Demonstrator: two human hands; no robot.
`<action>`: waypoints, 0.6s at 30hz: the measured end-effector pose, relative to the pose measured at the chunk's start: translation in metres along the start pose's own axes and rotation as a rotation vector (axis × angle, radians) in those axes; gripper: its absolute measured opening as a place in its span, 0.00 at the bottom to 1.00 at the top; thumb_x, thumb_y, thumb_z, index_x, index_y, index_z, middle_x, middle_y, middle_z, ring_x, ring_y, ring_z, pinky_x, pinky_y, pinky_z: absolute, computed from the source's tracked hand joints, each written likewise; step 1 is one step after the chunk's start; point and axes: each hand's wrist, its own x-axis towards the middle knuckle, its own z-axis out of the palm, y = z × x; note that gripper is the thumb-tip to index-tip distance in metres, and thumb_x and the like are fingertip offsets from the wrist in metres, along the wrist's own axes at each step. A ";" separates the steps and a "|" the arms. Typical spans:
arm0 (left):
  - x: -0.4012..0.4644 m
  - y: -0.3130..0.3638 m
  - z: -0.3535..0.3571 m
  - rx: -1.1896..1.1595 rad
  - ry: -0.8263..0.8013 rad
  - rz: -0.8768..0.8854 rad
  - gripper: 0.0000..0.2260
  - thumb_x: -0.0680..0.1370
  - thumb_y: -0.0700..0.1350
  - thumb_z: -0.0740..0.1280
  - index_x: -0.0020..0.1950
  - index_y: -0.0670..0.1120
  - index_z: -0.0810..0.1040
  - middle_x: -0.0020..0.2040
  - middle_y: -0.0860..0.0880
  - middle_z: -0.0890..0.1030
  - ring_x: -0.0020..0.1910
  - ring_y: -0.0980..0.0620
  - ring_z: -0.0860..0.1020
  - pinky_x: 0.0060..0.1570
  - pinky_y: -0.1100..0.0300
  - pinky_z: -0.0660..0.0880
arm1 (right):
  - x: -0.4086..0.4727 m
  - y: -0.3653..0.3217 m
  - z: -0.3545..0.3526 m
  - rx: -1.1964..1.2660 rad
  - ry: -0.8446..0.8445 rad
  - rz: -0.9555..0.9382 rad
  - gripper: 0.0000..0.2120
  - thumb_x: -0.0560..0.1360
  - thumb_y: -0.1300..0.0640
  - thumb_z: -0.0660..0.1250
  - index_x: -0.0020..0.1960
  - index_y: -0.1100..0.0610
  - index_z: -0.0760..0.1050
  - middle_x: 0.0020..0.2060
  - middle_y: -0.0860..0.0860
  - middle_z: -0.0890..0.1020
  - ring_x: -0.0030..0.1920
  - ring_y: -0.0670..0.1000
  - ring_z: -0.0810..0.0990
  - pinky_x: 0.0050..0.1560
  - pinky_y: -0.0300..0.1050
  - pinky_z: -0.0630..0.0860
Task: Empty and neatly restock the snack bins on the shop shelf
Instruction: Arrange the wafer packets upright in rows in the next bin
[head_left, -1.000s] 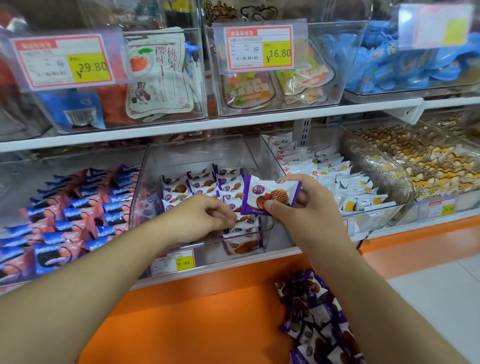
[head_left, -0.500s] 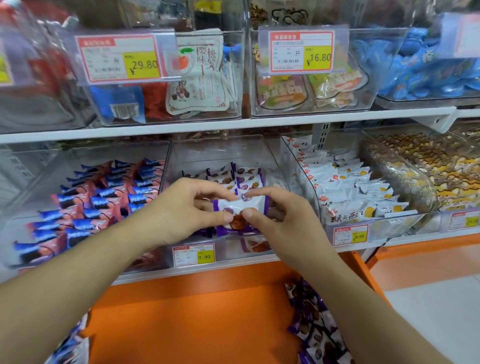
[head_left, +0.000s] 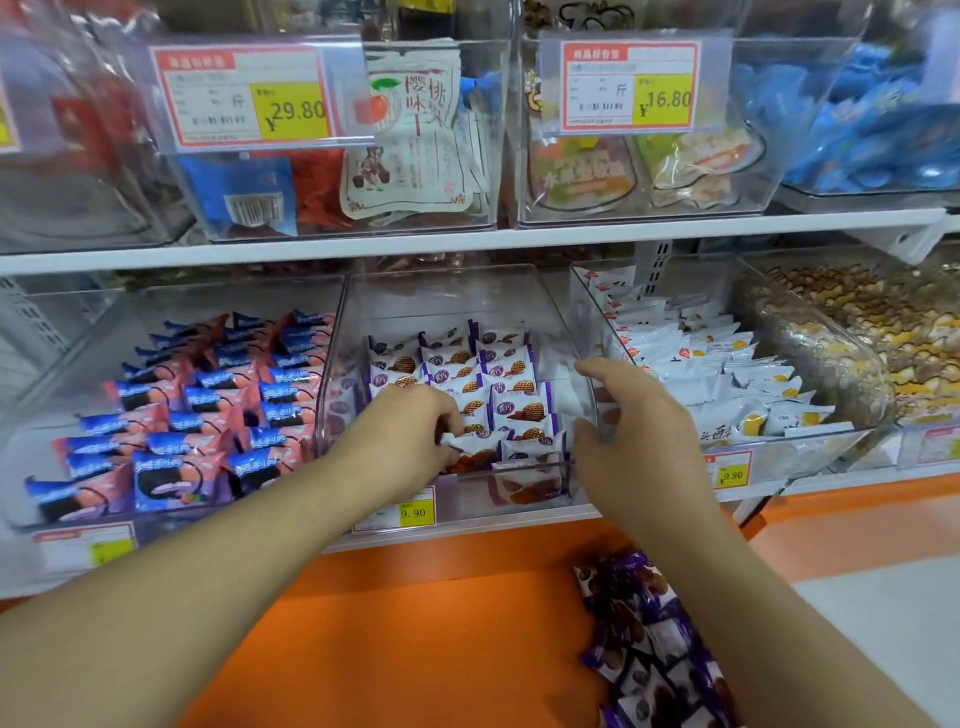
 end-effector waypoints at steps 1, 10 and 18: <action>0.003 0.000 0.003 -0.015 0.003 -0.007 0.12 0.74 0.46 0.79 0.56 0.53 0.85 0.55 0.52 0.84 0.50 0.53 0.81 0.56 0.57 0.80 | 0.000 0.000 0.000 0.003 0.002 0.004 0.28 0.79 0.66 0.70 0.75 0.48 0.72 0.69 0.46 0.77 0.68 0.48 0.75 0.70 0.48 0.74; 0.018 0.000 0.003 -0.039 -0.067 -0.055 0.11 0.70 0.45 0.83 0.51 0.51 0.88 0.58 0.53 0.85 0.49 0.57 0.78 0.53 0.64 0.74 | 0.000 0.003 -0.007 0.032 -0.035 0.023 0.29 0.79 0.65 0.70 0.76 0.46 0.71 0.69 0.44 0.76 0.59 0.40 0.71 0.62 0.39 0.72; -0.016 -0.003 -0.032 -0.093 0.068 0.040 0.11 0.75 0.48 0.78 0.55 0.61 0.83 0.54 0.62 0.78 0.46 0.62 0.76 0.46 0.69 0.71 | 0.000 0.007 -0.009 0.034 -0.060 0.025 0.30 0.79 0.64 0.70 0.77 0.45 0.70 0.70 0.46 0.77 0.69 0.48 0.75 0.71 0.52 0.76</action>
